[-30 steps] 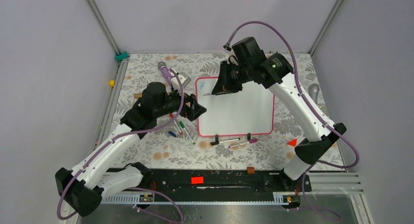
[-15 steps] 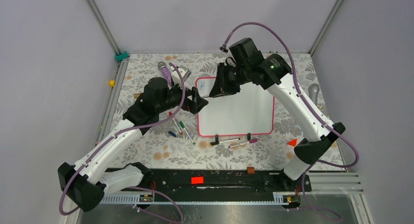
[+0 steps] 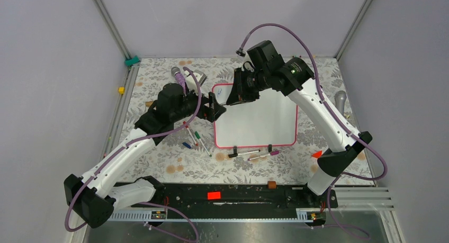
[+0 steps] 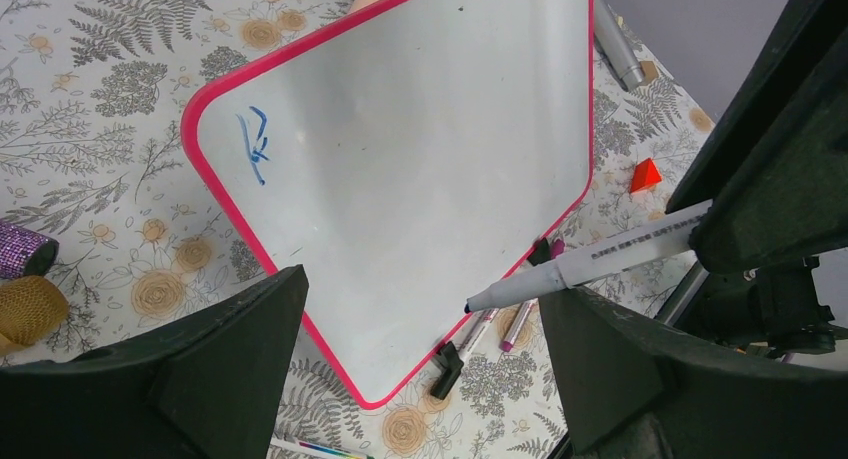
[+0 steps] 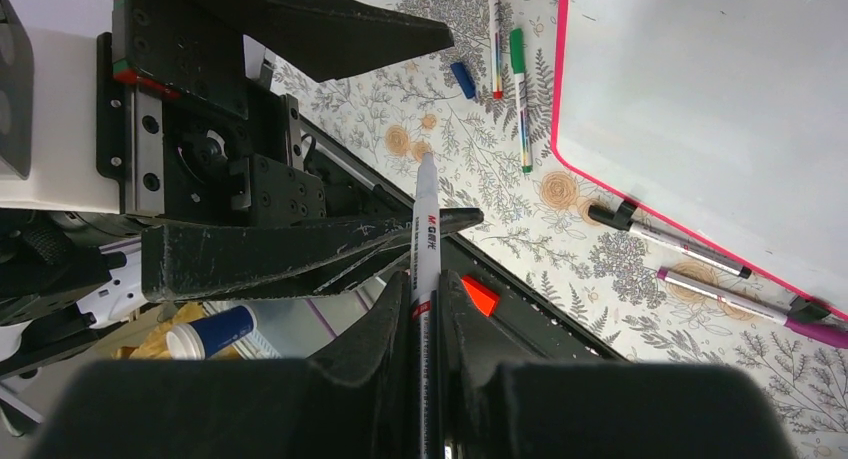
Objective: Write a sentence on the whiteboard
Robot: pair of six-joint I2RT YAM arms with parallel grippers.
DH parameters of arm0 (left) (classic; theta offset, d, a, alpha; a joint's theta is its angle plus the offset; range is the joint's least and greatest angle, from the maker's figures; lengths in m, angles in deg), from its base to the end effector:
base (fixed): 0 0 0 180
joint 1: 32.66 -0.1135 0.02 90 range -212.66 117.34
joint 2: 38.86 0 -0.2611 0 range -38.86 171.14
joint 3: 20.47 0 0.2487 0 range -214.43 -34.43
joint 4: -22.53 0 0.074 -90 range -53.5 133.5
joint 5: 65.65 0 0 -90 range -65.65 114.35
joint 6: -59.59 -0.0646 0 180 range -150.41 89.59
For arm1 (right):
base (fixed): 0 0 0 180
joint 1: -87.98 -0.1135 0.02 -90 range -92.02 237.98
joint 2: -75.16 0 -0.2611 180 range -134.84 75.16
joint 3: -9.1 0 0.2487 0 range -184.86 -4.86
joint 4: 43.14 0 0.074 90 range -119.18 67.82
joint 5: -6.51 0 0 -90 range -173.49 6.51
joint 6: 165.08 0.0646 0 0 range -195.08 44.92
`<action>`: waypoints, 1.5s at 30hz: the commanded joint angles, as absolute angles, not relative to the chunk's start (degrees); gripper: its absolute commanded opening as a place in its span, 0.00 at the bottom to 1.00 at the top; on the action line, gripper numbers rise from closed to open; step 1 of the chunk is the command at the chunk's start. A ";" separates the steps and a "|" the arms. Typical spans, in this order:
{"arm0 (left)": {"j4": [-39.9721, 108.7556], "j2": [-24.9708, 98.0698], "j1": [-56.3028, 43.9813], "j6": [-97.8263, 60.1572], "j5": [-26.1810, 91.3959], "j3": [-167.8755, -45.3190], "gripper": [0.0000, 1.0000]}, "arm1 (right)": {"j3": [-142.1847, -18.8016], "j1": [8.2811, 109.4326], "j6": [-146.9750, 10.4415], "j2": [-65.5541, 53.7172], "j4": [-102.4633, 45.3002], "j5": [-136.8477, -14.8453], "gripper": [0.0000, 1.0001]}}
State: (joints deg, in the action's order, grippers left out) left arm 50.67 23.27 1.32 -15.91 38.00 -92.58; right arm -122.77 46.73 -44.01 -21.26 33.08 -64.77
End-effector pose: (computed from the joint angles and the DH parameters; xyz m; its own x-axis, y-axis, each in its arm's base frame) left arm 0.2177 -0.1651 0.3448 -0.4328 -0.0017 -0.9015 0.6411 0.7024 -0.3091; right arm 0.2526 0.2491 0.4289 -0.8371 -0.0840 -0.5405 -0.4380 0.6949 0.5704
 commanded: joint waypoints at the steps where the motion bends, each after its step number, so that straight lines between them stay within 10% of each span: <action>1: 46.27 22.94 1.14 -14.33 34.82 -95.25 0.87 | -122.40 46.02 -45.57 -20.15 35.30 -62.15 0.00; 18: 51.18 18.67 -6.91 -1.79 47.80 -82.90 0.99 | -119.85 47.26 -47.15 -18.26 34.14 -83.13 0.00; 31: 54.21 42.79 -9.35 -9.12 64.85 -90.58 0.99 | -117.02 47.27 -53.45 -14.63 33.70 -84.20 0.00; 45: 36.97 28.87 -14.00 -10.53 59.35 -76.27 0.99 | -116.50 47.21 -56.10 -15.30 33.22 -83.85 0.00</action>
